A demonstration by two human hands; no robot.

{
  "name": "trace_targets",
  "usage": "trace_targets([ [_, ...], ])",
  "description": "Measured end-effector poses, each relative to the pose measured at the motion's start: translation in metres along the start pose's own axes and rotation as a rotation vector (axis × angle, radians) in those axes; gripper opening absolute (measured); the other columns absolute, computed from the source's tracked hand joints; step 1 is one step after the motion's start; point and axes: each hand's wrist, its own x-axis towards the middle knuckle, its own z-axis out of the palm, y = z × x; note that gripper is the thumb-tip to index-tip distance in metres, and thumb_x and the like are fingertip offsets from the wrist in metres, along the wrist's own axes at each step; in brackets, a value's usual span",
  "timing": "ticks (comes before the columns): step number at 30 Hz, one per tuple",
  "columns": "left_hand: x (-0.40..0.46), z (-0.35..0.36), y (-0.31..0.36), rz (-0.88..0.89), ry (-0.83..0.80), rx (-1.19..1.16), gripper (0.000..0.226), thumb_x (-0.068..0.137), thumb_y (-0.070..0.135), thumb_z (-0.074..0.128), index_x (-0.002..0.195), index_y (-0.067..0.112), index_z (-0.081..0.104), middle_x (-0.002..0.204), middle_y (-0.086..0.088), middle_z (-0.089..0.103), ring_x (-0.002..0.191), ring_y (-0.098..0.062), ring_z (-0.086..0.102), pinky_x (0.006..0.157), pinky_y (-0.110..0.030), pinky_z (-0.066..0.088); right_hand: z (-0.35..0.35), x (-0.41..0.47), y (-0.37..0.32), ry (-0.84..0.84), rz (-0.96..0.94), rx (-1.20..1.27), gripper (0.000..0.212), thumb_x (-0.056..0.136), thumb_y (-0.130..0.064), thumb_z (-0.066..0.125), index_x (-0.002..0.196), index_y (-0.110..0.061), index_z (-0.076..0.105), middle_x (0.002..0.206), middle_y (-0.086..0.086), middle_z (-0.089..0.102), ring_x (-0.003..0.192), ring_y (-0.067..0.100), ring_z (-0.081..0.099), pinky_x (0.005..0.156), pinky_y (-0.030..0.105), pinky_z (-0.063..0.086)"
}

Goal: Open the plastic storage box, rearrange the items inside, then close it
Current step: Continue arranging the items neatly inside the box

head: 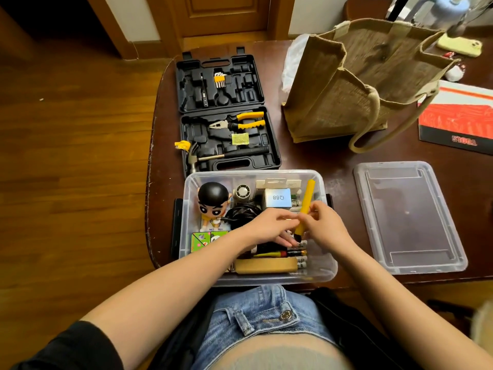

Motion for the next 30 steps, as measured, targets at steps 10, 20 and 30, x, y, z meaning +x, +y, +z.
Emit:
trace_targets([
  [10, 0.001, -0.002, -0.007, -0.020, 0.042, 0.136, 0.012, 0.085, 0.000, 0.066, 0.095, -0.001, 0.059, 0.078, -0.015, 0.066, 0.056, -0.009, 0.066, 0.064, -0.022, 0.057, 0.002, -0.003, 0.003, 0.108, -0.077, -0.341, 0.022, 0.088, -0.035, 0.063, 0.092, -0.023, 0.044, 0.068, -0.012, 0.053, 0.068, 0.012, 0.053, 0.061, 0.028, 0.036],
  [20, 0.012, 0.013, -0.015, -0.091, 0.036, 0.472, 0.034, 0.093, 0.004, 0.050, 0.059, 0.010, 0.050, 0.056, -0.004, 0.060, 0.046, -0.007, 0.062, 0.059, -0.021, 0.054, 0.013, 0.013, 0.005, -0.093, 0.051, -0.693, 0.035, 0.091, -0.027, 0.054, 0.062, -0.014, 0.041, 0.063, 0.001, 0.047, 0.064, 0.020, 0.047, 0.050, 0.026, 0.031],
  [30, -0.010, -0.020, -0.008, -0.112, 0.060, 0.798, 0.045, 0.092, 0.032, 0.060, 0.125, 0.003, 0.058, 0.107, -0.014, 0.068, 0.084, -0.025, 0.065, 0.083, -0.036, 0.052, 0.036, 0.045, -0.008, -0.265, -0.002, -1.067, 0.012, 0.086, -0.005, 0.049, 0.075, -0.008, 0.051, 0.073, 0.003, 0.048, 0.076, 0.024, 0.054, 0.064, 0.029, 0.045],
])
